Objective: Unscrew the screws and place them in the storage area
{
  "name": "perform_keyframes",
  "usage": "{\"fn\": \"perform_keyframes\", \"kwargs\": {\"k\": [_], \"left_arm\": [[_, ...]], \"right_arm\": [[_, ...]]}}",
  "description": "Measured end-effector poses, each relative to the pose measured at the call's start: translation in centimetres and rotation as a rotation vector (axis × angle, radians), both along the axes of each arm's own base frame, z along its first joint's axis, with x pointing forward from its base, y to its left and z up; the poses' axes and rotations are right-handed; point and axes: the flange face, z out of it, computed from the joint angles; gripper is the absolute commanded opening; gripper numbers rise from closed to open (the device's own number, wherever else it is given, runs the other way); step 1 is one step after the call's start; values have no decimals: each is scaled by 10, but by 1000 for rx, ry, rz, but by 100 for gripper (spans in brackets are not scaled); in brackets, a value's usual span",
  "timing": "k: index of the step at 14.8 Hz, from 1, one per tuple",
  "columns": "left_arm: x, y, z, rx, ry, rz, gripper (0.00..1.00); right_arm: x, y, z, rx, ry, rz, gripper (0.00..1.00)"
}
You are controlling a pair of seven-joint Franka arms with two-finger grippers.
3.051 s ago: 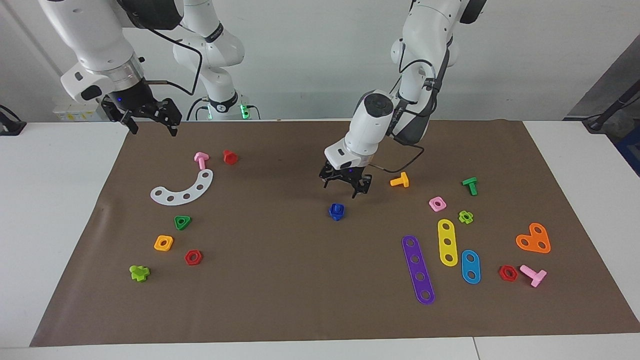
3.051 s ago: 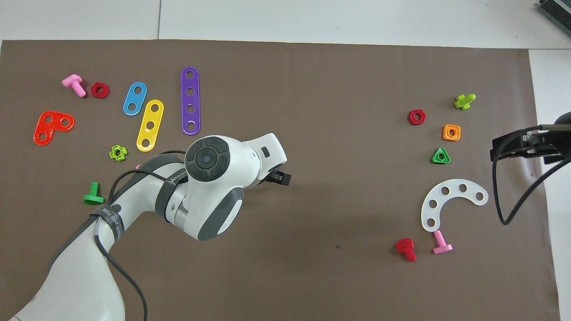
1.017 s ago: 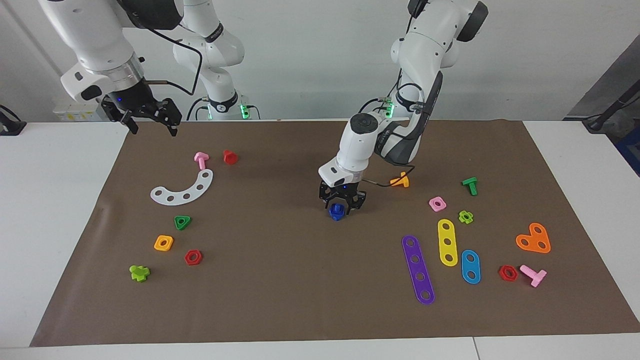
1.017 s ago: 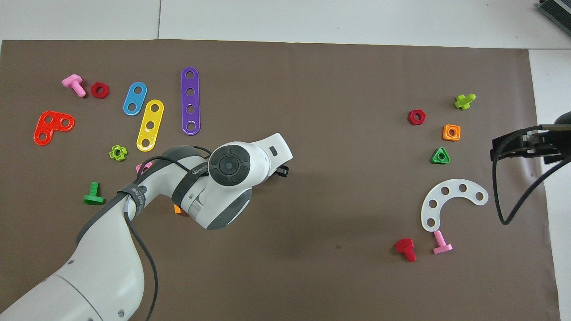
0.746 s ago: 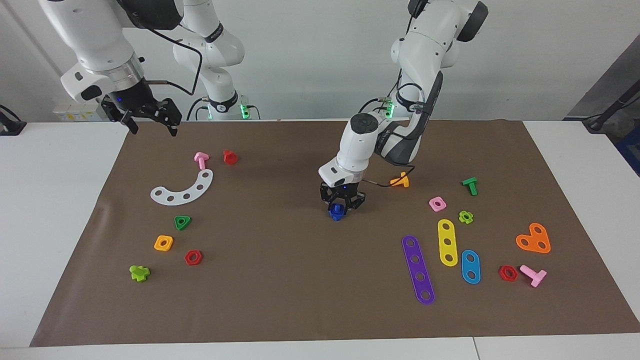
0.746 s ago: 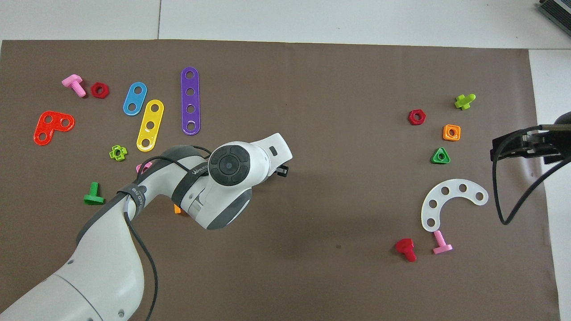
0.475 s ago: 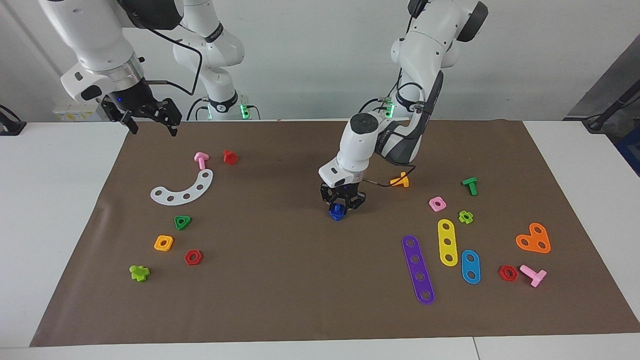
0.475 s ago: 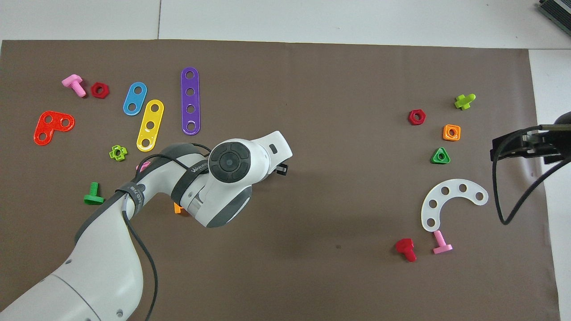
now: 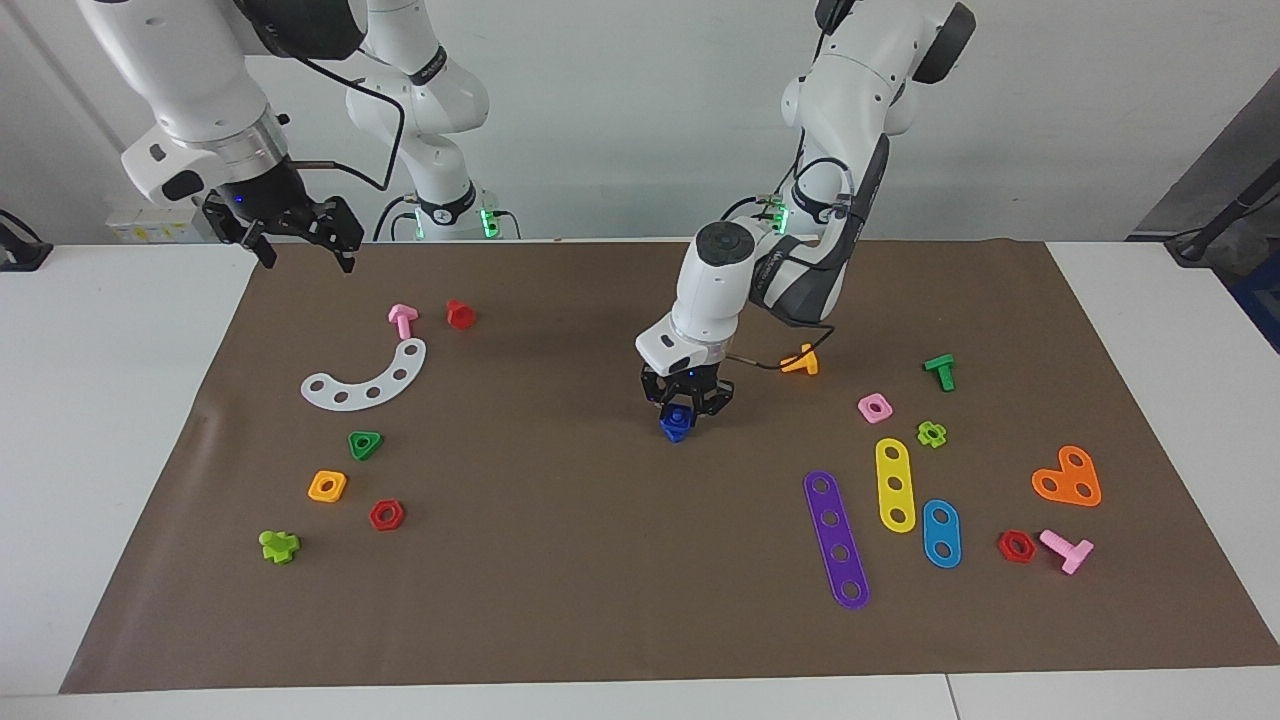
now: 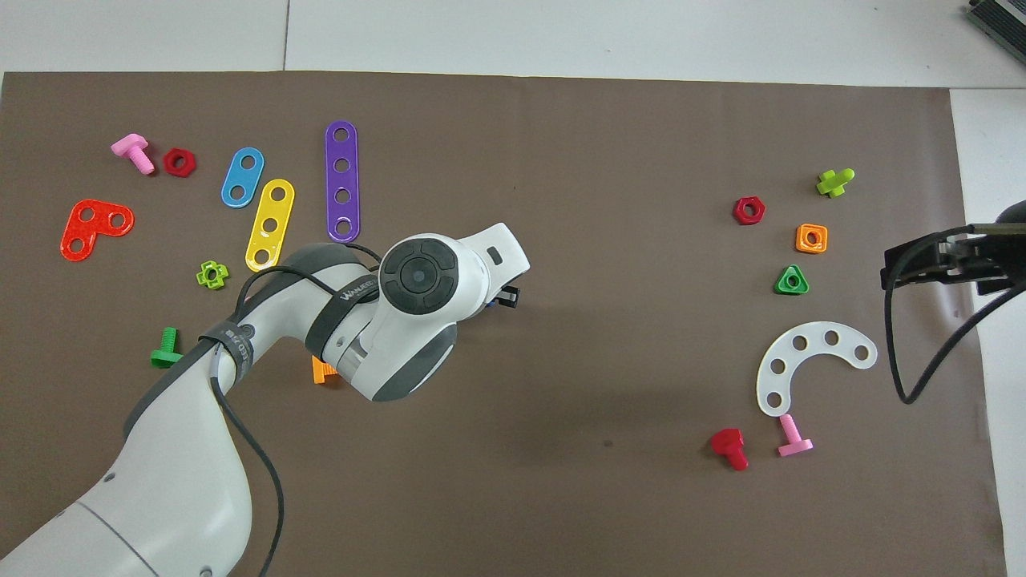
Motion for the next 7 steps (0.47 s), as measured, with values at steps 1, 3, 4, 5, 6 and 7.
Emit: {"fn": "perform_keyframes", "kwargs": {"k": [1,3,4,5,6,7], "left_arm": [[0,0,8,2,-9,1,30],[-2,1,26,14,-23,4,30],[-3,2,35,21,-30,5,30],[-5,4,42,31,-33,7,30],[-5,6,47,40,-35,10,30],[-4,10,51,50,-34,17,30]], "right_arm": [[0,0,0,0,0,0,100],[0,0,0,0,0,0,100],[0,0,0,0,0,0,100],[0,0,0,0,0,0,100],[0,0,0,0,0,0,100],[0,0,0,0,0,0,100]]}}
